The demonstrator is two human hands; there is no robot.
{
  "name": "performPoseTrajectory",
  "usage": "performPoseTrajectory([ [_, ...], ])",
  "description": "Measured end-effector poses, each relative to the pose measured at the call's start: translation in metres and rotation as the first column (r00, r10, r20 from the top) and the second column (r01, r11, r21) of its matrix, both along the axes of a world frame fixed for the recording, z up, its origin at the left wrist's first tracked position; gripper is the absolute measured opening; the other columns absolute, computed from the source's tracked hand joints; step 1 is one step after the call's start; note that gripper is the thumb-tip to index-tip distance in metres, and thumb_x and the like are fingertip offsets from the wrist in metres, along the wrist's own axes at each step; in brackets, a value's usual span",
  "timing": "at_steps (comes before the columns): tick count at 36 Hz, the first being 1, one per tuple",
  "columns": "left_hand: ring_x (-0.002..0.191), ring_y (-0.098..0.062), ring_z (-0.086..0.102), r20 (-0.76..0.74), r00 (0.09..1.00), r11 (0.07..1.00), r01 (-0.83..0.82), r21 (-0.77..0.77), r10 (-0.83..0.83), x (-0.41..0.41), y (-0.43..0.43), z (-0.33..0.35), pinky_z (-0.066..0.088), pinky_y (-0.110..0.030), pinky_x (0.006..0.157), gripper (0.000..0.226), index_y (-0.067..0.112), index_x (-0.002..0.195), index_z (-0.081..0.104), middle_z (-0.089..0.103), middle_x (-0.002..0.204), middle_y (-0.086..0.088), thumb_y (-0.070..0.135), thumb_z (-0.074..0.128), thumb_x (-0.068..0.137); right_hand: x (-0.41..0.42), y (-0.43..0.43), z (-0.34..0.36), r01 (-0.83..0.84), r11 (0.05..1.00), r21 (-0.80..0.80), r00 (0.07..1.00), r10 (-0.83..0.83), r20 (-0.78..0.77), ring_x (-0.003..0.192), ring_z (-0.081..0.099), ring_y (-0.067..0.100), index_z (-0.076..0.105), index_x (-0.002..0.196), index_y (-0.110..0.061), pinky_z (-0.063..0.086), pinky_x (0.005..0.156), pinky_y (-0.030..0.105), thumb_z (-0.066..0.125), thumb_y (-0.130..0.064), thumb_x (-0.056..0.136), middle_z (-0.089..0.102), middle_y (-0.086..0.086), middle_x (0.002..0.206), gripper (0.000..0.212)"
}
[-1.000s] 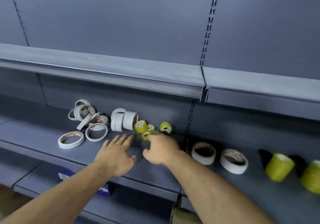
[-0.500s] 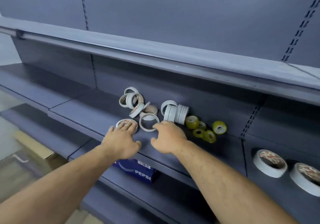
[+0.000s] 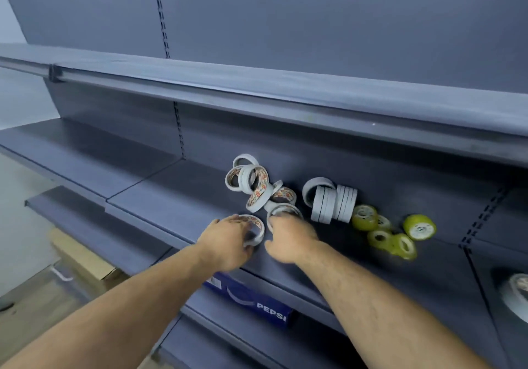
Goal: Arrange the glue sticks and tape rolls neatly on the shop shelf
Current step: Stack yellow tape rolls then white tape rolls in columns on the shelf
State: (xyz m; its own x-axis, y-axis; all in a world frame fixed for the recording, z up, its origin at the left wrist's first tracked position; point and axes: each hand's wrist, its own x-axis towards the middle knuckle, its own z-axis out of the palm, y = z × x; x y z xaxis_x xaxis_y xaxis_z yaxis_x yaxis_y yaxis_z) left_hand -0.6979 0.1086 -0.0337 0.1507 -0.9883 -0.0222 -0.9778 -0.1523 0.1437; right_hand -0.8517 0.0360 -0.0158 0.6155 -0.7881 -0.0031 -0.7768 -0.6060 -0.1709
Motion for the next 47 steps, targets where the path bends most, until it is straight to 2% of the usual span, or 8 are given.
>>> performPoseTrajectory([
  [5,0.079,-0.022,0.052,0.1,0.981,0.986,0.162,0.045,-0.165,0.015,-0.014,0.003,0.036,-0.033,0.081,0.006,0.024,0.084,0.056,0.054,0.078,0.009,0.026,0.052,0.08,0.015,-0.005,-0.002,0.125,0.992,0.032,0.985,-0.12,-0.127,0.1,0.064,0.027,0.059,0.107,-0.018,0.053,0.075,0.033,0.064,-0.024,0.088,0.065,0.003,0.111,0.021],
  [12,0.071,-0.025,0.05,0.07,0.964,0.965,0.251,0.079,-0.257,0.037,-0.029,-0.001,0.041,-0.031,0.062,0.027,0.021,0.06,0.039,0.051,0.07,0.004,0.023,0.059,0.078,0.035,-0.006,-0.003,0.228,0.972,0.056,0.957,-0.213,-0.199,0.086,0.061,0.027,0.057,0.092,-0.015,0.049,0.07,0.033,0.064,-0.015,0.089,0.063,0.004,0.095,0.007],
  [16,0.072,-0.023,0.049,0.112,0.946,0.952,0.296,0.077,-0.303,0.034,-0.034,0.006,0.04,-0.03,0.062,0.032,0.023,0.056,0.038,0.042,0.061,0.005,0.019,0.061,0.078,0.043,-0.004,-0.001,0.273,0.962,0.033,0.939,-0.259,-0.226,0.101,0.064,0.029,0.052,0.089,-0.019,0.051,0.078,0.035,0.064,-0.009,0.088,0.065,0.007,0.106,0.015],
  [23,0.079,-0.021,0.054,0.088,0.925,0.928,0.364,0.078,-0.37,0.038,-0.039,0.006,0.045,-0.03,0.065,0.009,0.025,0.074,0.053,0.049,0.072,0.008,0.019,0.059,0.077,0.045,-0.003,-0.003,0.307,0.952,0.006,0.927,-0.297,-0.229,0.101,0.064,0.028,0.058,0.09,-0.017,0.051,0.075,0.034,0.066,-0.01,0.088,0.067,0.006,0.11,0.011],
  [31,0.086,-0.023,0.06,0.07,0.915,0.917,0.393,0.076,-0.398,0.04,-0.04,0.006,0.038,-0.028,0.062,0.018,0.034,0.08,0.051,0.061,0.085,0.007,0.018,0.057,0.073,0.045,-0.004,-0.006,0.326,0.945,0.005,0.926,-0.318,-0.203,0.104,0.065,0.027,0.065,0.104,-0.017,0.051,0.077,0.034,0.066,-0.01,0.088,0.068,0.003,0.112,0.017],
  [36,0.08,-0.022,0.056,0.081,0.926,0.928,0.365,0.073,-0.37,0.038,-0.039,0.005,0.04,-0.028,0.062,0.021,0.027,0.063,0.042,0.047,0.071,0.007,0.016,0.055,0.076,0.044,-0.002,-0.006,0.336,0.942,0.019,0.925,-0.326,-0.196,0.103,0.066,0.028,0.066,0.104,-0.016,0.051,0.078,0.035,0.064,-0.008,0.088,0.069,0.005,0.11,0.019],
  [42,0.081,-0.024,0.054,0.084,0.928,0.932,0.359,0.053,-0.363,0.037,-0.035,0.003,0.038,-0.029,0.064,0.013,0.024,0.074,0.045,0.045,0.072,0.007,0.013,0.05,0.079,0.041,0.007,0.001,0.292,0.956,-0.022,0.931,-0.29,-0.223,0.097,0.066,0.028,0.057,0.088,-0.018,0.048,0.072,0.034,0.064,-0.005,0.086,0.068,0.006,0.105,0.015],
  [47,0.073,-0.022,0.045,0.057,0.946,0.946,0.321,-0.048,-0.319,0.04,-0.033,0.005,0.035,-0.03,0.061,0.009,0.022,0.077,0.044,0.038,0.069,0.005,0.015,0.048,0.081,0.032,0.014,0.008,0.289,0.956,-0.059,0.938,-0.295,-0.181,0.091,0.064,0.027,0.063,0.099,-0.014,0.043,0.066,0.033,0.061,-0.005,0.084,0.069,0.007,0.103,0.017],
])
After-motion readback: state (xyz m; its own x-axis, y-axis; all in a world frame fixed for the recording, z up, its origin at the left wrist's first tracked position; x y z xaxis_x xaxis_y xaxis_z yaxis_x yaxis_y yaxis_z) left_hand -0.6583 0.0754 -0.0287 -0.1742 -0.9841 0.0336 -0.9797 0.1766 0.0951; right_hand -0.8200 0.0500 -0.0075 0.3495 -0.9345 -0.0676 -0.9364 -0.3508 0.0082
